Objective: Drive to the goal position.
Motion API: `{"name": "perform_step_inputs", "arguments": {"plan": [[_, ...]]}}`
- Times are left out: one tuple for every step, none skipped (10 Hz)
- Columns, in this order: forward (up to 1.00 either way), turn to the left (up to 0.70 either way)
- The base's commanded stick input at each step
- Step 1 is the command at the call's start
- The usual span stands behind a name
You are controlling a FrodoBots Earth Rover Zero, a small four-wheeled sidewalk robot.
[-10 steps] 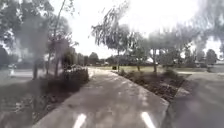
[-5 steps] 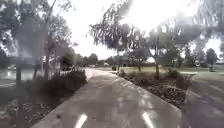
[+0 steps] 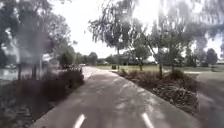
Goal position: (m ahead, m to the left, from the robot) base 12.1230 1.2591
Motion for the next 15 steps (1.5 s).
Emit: {"name": "perform_step_inputs", "arguments": {"plan": [[0.70, 0.00], [0.70, 0.00], [0.70, 0.00], [0.70, 0.00], [0.70, 0.00], [0.70, 0.00], [0.70, 0.00], [0.70, 0.00], [0.70, 0.00], [0.70, 0.00], [0.70, 0.00], [0.70, 0.00], [0.70, 0.00], [0.70, 0.10], [0.70, 0.05]]}}
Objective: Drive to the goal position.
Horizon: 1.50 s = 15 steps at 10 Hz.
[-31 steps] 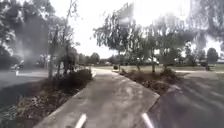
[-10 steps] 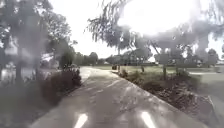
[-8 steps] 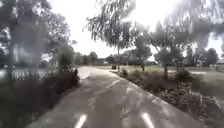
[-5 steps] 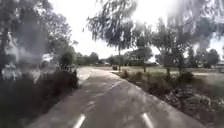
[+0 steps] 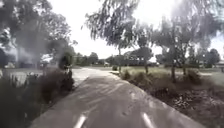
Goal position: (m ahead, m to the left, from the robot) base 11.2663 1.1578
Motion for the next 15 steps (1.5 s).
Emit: {"name": "perform_step_inputs", "arguments": {"plan": [[0.70, 0.01], [0.70, 0.00], [0.70, 0.00], [0.70, 0.00], [0.70, 0.00], [0.70, 0.34], [0.70, 0.19], [0.70, 0.03], [0.70, 0.00], [0.70, 0.00], [0.70, 0.04], [0.70, 0.16], [0.70, 0.28], [0.70, 0.00], [0.70, 0.00]]}}
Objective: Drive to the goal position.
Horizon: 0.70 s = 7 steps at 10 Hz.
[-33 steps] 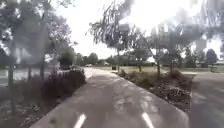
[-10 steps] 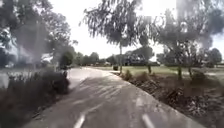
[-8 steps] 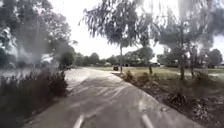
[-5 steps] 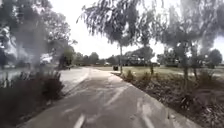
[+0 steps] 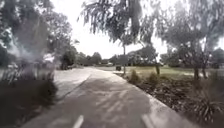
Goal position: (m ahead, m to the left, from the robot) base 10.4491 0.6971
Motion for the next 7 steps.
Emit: {"name": "perform_step_inputs", "arguments": {"plan": [[0.70, 0.21], [0.70, 0.20], [0.70, 0.00], [0.70, 0.00], [0.70, 0.00], [0.70, 0.17], [0.70, 0.10]]}}
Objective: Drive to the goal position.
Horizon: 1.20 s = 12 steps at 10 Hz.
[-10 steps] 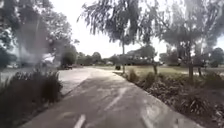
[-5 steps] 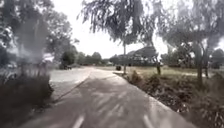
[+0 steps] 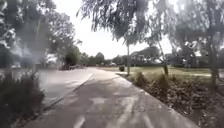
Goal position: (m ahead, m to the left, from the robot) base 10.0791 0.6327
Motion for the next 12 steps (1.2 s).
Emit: {"name": "perform_step_inputs", "arguments": {"plan": [[0.70, 0.05], [0.70, 0.14], [0.70, 0.21], [0.70, 0.12], [0.70, 0.04], [0.70, 0.21], [0.70, 0.10], [0.70, 0.00], [0.70, 0.00], [0.70, 0.00], [0.70, 0.00], [0.70, 0.00]]}}
